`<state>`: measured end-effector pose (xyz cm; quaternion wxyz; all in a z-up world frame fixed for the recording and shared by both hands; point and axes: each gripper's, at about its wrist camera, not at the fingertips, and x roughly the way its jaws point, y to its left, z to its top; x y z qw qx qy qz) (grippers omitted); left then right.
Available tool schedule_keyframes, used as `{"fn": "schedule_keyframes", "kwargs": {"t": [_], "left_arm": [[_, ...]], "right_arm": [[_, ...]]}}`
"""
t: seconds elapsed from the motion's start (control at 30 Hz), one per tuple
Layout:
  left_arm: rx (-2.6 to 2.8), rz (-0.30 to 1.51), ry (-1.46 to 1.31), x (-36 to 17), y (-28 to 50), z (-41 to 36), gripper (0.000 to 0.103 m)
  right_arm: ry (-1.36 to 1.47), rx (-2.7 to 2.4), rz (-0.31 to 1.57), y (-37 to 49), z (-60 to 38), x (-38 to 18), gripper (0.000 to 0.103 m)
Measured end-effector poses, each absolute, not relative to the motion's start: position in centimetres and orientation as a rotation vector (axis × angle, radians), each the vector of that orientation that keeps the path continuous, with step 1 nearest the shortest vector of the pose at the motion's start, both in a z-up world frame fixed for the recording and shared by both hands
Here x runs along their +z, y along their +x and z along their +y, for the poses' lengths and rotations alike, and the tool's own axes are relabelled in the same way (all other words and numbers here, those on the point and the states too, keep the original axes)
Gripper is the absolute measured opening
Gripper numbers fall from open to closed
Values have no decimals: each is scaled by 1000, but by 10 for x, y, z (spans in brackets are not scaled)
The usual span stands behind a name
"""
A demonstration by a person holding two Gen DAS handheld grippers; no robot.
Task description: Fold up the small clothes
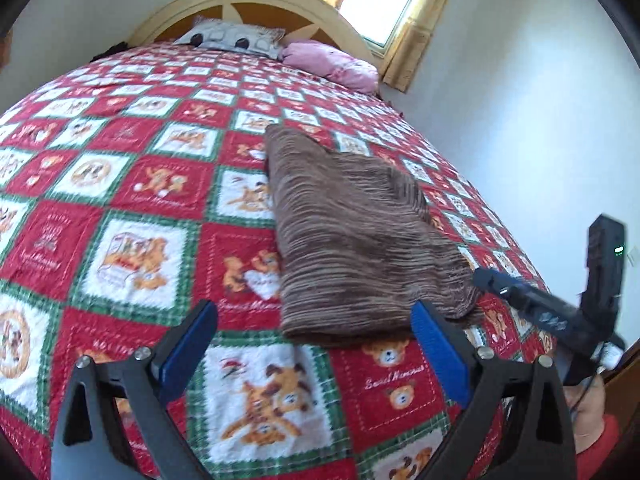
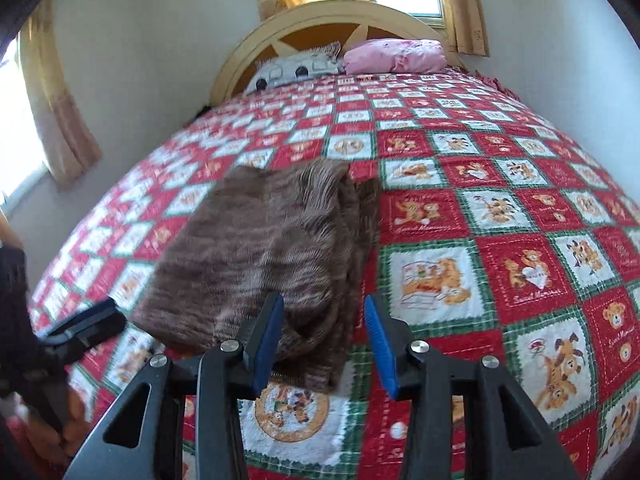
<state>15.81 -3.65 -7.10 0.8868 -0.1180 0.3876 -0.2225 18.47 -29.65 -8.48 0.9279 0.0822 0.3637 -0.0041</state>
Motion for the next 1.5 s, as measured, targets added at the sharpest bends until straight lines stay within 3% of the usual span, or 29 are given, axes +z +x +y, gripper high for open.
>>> {"fn": "schedule_keyframes", "kwargs": {"t": [0.07,0.1,0.13,0.3,0.47,0.63,0.73,0.93,1.13,1.23,1.3,1.33,1.47,1.5], "left_arm": [[-455,798,-237,-71,158,-31,99],[-450,796,-225,-72,159,-30,99],[-446,797,-215,-72,161,-29,99],[-422,778,-167,-66,173,-22,99],[-405,751,-131,-55,204,-31,99],[-406,753,-143,-50,245,-50,99],[-371,767,-135,-53,267,-67,99],[-351,841,-157,-81,283,-83,99],[-344,900,-139,-107,287,-92,100],[-351,911,-113,-109,287,-97,103],[-341,904,-93,-109,285,-99,103],[-339,900,-88,-109,284,-100,103],[-347,896,-99,-109,282,-96,103],[-349,895,-98,-109,281,-96,103]], "right_arm": [[191,0,789,191,-296,-98,40],[200,9,811,194,-295,-107,34],[188,7,823,196,-294,-112,21],[141,12,836,178,-290,-117,13],[179,71,879,170,-304,-109,13],[174,76,667,182,-318,-43,14],[148,80,657,235,-315,-29,14],[65,-63,831,351,-311,-74,14],[383,21,887,380,-354,-111,15],[573,64,862,373,-378,-116,22],[611,88,832,371,-381,-114,42],[604,97,832,373,-378,-113,45],[461,116,876,391,-354,-114,45],[413,98,875,394,-348,-115,31]]}}
